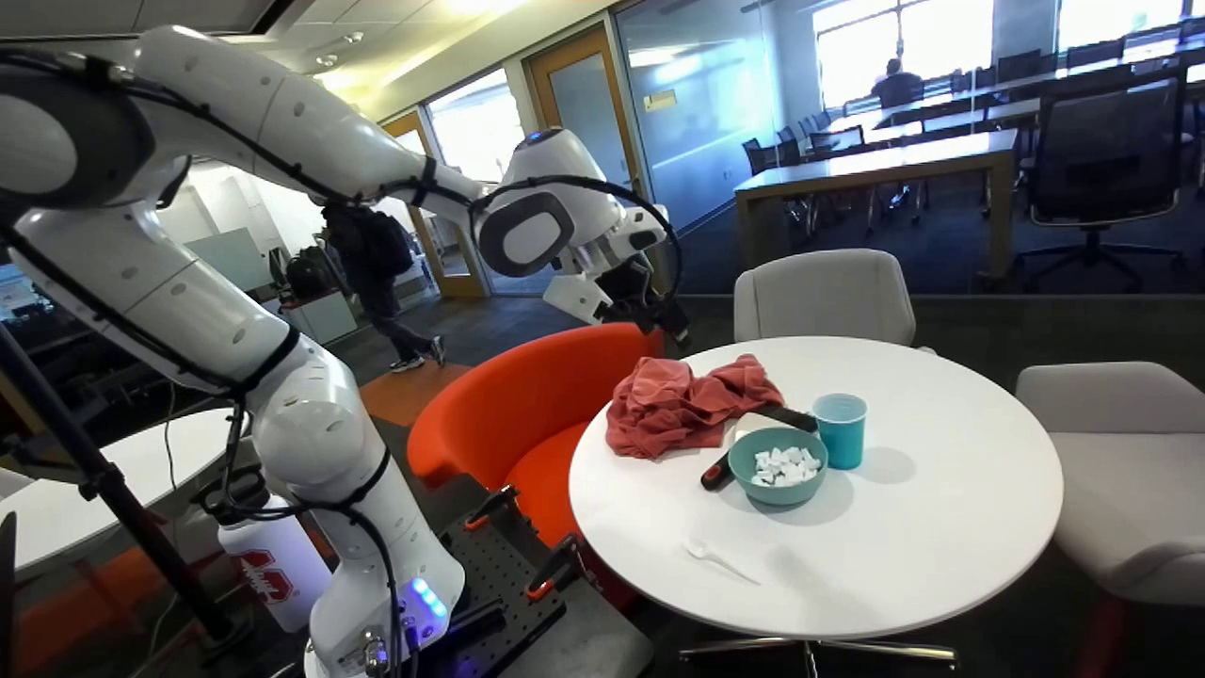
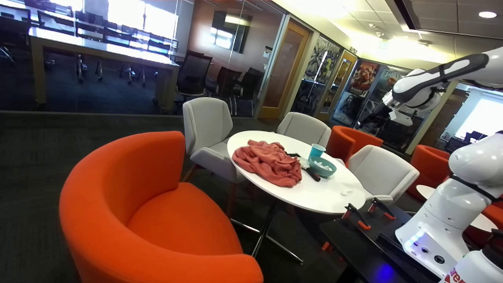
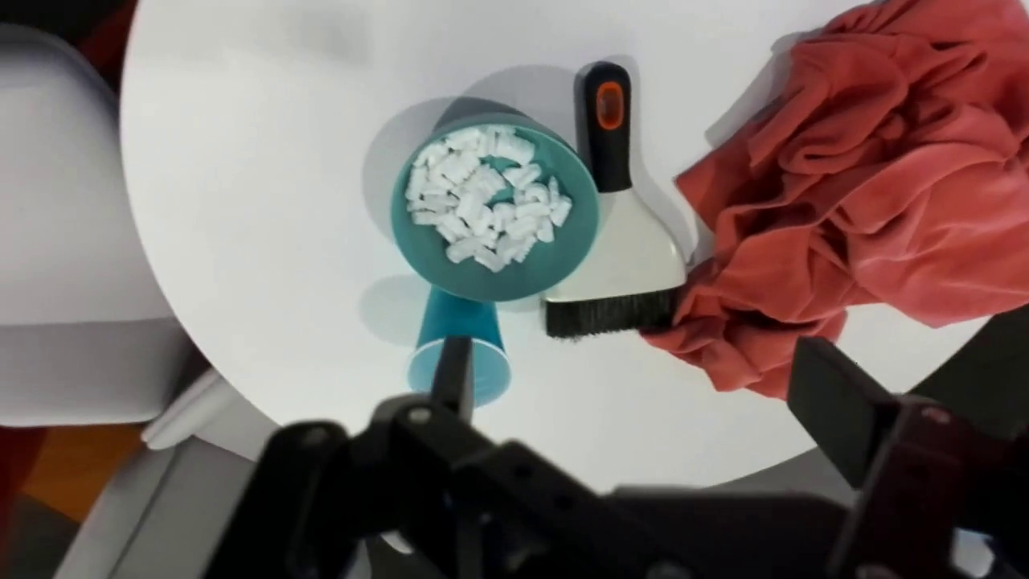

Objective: Move the bowl to the left

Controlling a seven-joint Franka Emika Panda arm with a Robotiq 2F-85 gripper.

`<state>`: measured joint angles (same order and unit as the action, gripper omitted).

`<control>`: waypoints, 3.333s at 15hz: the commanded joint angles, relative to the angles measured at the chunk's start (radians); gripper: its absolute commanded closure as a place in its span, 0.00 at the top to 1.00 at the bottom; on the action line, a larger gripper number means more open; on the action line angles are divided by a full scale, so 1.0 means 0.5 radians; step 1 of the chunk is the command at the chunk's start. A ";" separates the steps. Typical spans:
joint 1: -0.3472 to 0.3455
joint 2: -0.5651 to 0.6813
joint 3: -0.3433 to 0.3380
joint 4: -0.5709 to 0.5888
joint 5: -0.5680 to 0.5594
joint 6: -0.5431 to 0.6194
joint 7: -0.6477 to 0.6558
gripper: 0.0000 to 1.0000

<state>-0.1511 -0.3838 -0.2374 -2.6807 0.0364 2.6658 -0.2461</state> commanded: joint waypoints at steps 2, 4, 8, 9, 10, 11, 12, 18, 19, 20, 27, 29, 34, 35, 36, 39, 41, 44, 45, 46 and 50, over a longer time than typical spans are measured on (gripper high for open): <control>-0.070 0.545 -0.027 0.332 -0.005 0.025 0.160 1.00; -0.082 0.738 -0.041 0.465 0.024 0.006 0.185 1.00; -0.131 1.100 -0.028 0.708 0.116 0.019 0.157 1.00; -0.150 1.180 -0.015 0.762 0.150 0.020 0.135 1.00; -0.170 1.259 0.000 0.813 0.180 0.022 0.127 1.00; -0.196 1.344 0.022 0.864 0.221 0.036 0.114 1.00; -0.222 1.407 0.040 0.907 0.249 0.040 0.114 1.00; -0.321 1.582 0.101 1.001 0.245 0.035 0.143 1.00; -0.334 1.614 0.106 1.023 0.247 0.044 0.143 1.00; -0.342 1.631 0.109 1.036 0.247 0.046 0.143 1.00; -0.396 1.828 0.196 1.221 0.338 0.050 0.164 1.00; -0.423 1.923 0.239 1.296 0.373 0.073 0.171 1.00; -0.457 2.139 0.279 1.475 0.397 0.049 0.232 1.00; -0.465 2.175 0.281 1.504 0.399 0.044 0.247 1.00; -0.468 2.202 0.279 1.529 0.394 0.040 0.263 1.00; -0.490 2.276 0.280 1.599 0.393 0.026 0.292 0.92; -0.497 2.310 0.276 1.634 0.388 0.024 0.305 0.66; -0.506 2.343 0.279 1.671 0.385 0.023 0.316 0.42; -0.509 2.351 0.279 1.681 0.384 0.022 0.315 0.36; -0.512 2.358 0.280 1.690 0.384 0.022 0.315 0.27; -0.515 2.367 0.283 1.709 0.381 0.023 0.311 0.00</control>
<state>-0.3966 0.7902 -0.1111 -1.8515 0.2203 2.6899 -0.1110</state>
